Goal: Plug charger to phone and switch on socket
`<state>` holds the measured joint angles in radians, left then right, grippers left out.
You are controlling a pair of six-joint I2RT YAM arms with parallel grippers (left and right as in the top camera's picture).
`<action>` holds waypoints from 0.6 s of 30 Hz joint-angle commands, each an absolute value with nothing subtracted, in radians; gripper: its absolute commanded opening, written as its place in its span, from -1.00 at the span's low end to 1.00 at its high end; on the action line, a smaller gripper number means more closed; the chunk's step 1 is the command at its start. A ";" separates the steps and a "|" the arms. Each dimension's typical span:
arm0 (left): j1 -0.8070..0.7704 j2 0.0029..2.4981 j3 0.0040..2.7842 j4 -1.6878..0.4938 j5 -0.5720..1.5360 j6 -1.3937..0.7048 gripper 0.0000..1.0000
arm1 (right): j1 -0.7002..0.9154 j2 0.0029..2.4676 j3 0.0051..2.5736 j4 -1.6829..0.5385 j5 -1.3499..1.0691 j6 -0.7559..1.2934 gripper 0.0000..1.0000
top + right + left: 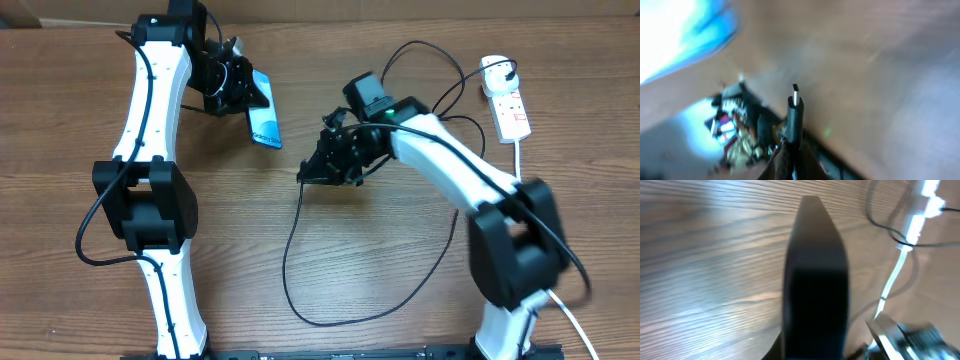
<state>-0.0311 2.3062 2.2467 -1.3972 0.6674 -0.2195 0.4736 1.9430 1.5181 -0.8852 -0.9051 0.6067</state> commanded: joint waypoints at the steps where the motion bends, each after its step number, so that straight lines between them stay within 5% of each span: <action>1: -0.032 2.292 2.268 -1.390 0.896 -0.166 -0.92 | 0.470 1.814 1.532 -0.929 -1.038 0.454 -0.93; 8: -0.032 2.292 2.268 -1.375 1.465 -0.045 -0.92 | 0.470 1.744 1.528 -1.069 -1.125 0.267 -0.93; 18: -0.032 2.292 2.268 -1.384 1.582 -0.049 -0.92 | 0.463 1.745 1.497 -1.000 -1.337 0.175 -0.93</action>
<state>-0.0319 2.3062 2.2467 -1.3804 1.4712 -0.0738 0.4725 1.7458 1.5036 -1.0119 -1.2690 0.2192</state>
